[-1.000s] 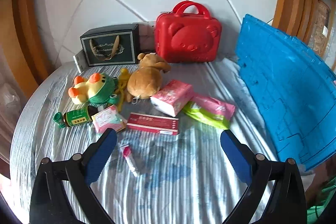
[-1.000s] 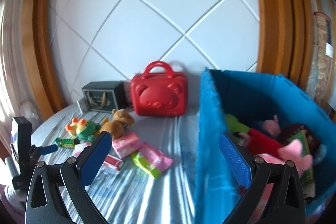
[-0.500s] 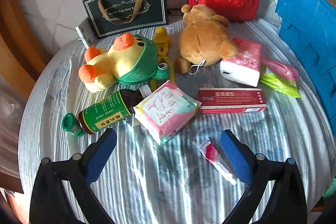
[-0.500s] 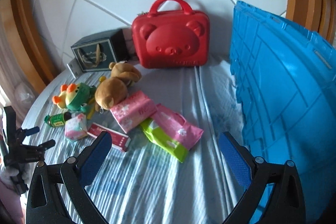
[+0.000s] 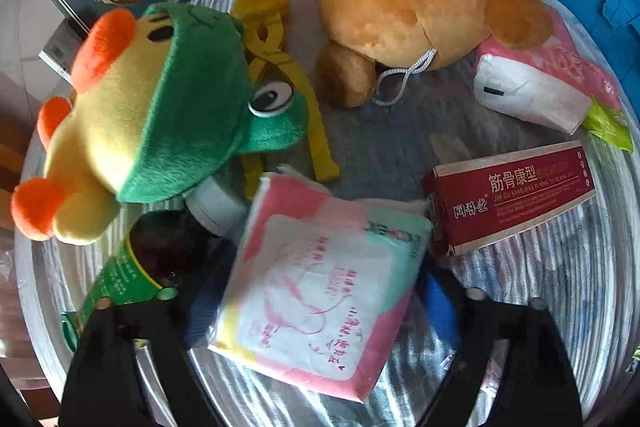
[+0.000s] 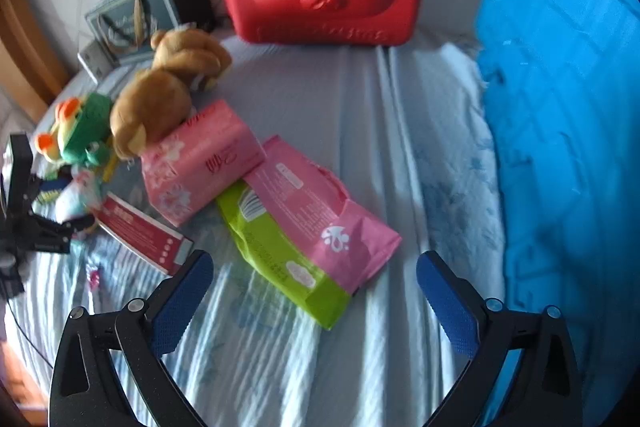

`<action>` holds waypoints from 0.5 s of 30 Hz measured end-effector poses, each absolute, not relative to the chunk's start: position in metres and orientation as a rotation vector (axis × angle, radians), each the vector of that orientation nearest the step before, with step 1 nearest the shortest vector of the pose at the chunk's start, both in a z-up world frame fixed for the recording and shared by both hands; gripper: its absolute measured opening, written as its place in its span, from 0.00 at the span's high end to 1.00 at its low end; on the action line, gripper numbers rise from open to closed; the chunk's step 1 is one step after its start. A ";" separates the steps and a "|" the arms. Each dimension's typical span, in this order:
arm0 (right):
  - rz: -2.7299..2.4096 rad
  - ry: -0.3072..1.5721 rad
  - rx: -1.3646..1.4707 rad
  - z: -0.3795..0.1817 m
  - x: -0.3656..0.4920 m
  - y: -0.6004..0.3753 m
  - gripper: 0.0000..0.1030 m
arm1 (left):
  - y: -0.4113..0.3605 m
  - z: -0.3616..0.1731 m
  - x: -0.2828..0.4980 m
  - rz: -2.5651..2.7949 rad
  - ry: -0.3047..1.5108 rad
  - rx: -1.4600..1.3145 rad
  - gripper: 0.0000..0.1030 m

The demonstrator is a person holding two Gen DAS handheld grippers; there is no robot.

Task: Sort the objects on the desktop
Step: 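Grasp the pink sanitary pad pack with the left gripper while the right grasps the wipes pack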

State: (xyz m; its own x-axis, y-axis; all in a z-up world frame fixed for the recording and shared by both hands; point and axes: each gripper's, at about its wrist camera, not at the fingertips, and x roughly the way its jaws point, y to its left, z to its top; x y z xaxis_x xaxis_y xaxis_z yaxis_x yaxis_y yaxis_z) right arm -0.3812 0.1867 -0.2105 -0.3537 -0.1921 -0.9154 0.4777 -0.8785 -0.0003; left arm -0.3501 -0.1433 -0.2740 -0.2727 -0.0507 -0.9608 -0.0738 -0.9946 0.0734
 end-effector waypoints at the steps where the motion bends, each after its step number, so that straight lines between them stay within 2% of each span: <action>1: -2.225 0.418 1.490 -0.219 -0.387 0.180 0.00 | -0.144 -0.272 -0.349 2.513 0.139 -1.883 0.27; 8: -2.025 0.753 1.541 -0.281 -0.405 0.140 0.00 | -0.146 -0.248 -0.326 2.644 -0.060 -1.829 0.30; 15: -1.899 0.808 1.513 -0.304 -0.430 0.129 0.00 | -0.134 -0.238 -0.314 2.677 -0.183 -1.782 0.30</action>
